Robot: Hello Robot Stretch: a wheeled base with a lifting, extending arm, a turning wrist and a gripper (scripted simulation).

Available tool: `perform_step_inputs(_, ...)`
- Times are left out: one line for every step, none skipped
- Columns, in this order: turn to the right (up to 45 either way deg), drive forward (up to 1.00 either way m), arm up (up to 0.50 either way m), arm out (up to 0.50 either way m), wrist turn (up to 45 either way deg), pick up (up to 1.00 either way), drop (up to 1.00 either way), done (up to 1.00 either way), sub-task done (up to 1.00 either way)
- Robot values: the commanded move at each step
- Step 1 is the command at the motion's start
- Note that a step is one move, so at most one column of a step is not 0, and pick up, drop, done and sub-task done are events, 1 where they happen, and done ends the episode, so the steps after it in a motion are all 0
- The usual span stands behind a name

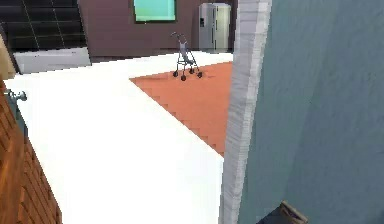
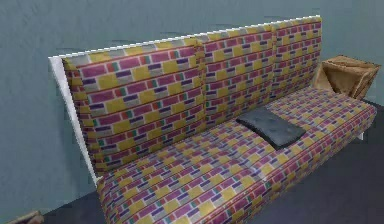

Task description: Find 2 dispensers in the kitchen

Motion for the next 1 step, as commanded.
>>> perform_step_inputs(0.0,0.50,0.00,0.00,0.0,0.00,0.00,0.00,0.00)
